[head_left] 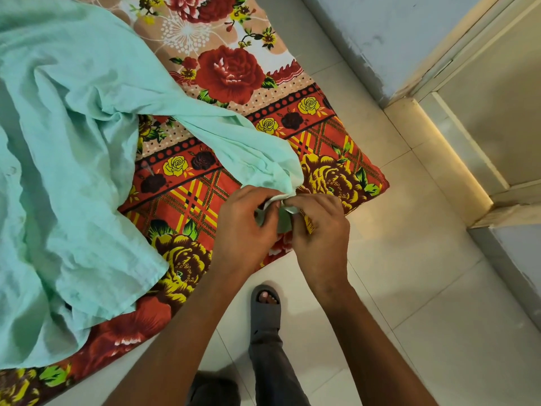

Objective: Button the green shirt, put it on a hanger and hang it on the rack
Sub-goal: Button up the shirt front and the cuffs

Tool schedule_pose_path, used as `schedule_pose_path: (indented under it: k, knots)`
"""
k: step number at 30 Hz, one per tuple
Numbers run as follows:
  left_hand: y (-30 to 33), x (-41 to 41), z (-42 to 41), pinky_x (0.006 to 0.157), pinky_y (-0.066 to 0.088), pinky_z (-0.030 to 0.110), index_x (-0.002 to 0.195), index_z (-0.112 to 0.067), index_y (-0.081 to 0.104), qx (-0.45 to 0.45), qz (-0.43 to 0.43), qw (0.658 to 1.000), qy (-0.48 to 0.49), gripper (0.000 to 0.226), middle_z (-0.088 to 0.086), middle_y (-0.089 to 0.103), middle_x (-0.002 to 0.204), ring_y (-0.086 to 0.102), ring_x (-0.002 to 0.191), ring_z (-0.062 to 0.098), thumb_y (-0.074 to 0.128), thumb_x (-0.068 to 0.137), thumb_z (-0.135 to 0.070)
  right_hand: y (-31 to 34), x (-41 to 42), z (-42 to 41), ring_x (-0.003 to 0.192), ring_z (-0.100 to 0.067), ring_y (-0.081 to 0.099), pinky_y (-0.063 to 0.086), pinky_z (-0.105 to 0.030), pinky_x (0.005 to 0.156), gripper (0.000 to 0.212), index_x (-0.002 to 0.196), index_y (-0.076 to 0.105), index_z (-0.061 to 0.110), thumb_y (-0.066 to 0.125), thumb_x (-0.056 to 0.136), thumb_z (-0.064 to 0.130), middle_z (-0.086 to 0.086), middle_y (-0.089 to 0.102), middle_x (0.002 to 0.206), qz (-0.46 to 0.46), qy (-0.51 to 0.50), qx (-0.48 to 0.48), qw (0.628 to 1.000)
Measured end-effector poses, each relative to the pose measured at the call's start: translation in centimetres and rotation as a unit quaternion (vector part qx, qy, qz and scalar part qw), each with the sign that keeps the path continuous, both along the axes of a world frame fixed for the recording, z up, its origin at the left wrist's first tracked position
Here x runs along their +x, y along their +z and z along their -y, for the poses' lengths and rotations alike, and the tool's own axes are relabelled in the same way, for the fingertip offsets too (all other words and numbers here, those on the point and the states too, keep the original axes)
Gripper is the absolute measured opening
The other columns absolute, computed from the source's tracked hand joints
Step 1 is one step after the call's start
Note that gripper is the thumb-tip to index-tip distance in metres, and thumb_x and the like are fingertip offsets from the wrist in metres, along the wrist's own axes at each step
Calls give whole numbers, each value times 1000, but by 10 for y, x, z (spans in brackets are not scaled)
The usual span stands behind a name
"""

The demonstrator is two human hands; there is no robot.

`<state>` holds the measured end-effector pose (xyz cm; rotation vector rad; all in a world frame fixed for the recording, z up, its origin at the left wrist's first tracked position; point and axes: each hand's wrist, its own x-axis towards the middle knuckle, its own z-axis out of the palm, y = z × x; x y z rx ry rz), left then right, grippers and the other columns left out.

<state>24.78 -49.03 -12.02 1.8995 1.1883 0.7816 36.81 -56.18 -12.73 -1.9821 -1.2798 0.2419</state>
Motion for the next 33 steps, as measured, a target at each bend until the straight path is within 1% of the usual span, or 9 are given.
schedule_pose_path:
  k: [5,9,12,16,18,21,23,28,33]
  knots:
    - [-1,-1,-2,75,57,30,108,-16,78,-66,29,997,-6,16,-9,75,96,68,90,8,69,95,-16,1,0,0,109,-11,65,56,-26,93,19,106,75,17,73,92,4,8,72,108,-145,-35,12,989]
    - [0,-1,-1,72,54,18,113,-16,77,-126,45,991,5,19,-9,76,98,69,92,5,68,98,-21,6,-6,-2,107,-11,69,58,-22,92,18,102,65,10,71,92,-3,4,73,103,-241,-68,34,968]
    - [0,0,0,63,46,10,111,-14,78,-187,76,979,28,18,-17,72,82,65,77,-1,66,99,-21,8,-9,-4,105,-11,71,57,-22,92,19,97,59,8,72,90,-6,4,75,100,-288,-84,45,953]
    - [-1,-1,0,60,44,8,111,-15,77,-254,102,961,39,18,-23,67,68,61,66,-5,63,101,-21,5,-8,-5,106,-9,72,58,-21,91,26,106,62,11,74,89,-4,4,76,104,-328,-91,25,940]
    - [-1,-2,-1,59,45,10,104,-18,77,-272,106,955,43,15,-13,67,66,58,63,-3,63,101,-23,4,-6,-5,103,-8,73,58,-18,87,27,108,63,13,75,89,-2,5,76,103,-336,-92,10,937]
    - [-3,-2,-3,58,47,19,97,-17,77,-287,109,950,50,16,19,69,77,56,66,14,63,101,-25,5,-3,-5,101,-9,72,59,-20,86,26,102,63,16,75,89,-3,4,75,101,-310,-70,8,948]
    - [-4,-2,-4,57,48,21,98,-14,77,-277,112,953,57,17,23,69,81,58,66,18,64,101,-25,7,-2,-5,102,-10,71,58,-20,88,27,100,60,16,74,89,-4,2,74,100,-294,-52,13,954]
    - [0,-2,-1,58,46,11,101,-16,77,-236,112,964,48,13,-15,71,69,63,65,-2,65,100,-21,7,-1,-7,99,-8,70,55,-15,83,23,97,54,7,69,89,-8,-2,72,97,-251,-13,15,968]
    - [1,-3,-1,60,45,7,103,-14,77,-228,117,966,37,14,-25,68,68,64,67,-5,64,100,-19,7,2,-8,98,-10,71,57,-18,81,23,95,54,8,68,88,-8,-2,72,96,-204,24,14,979]
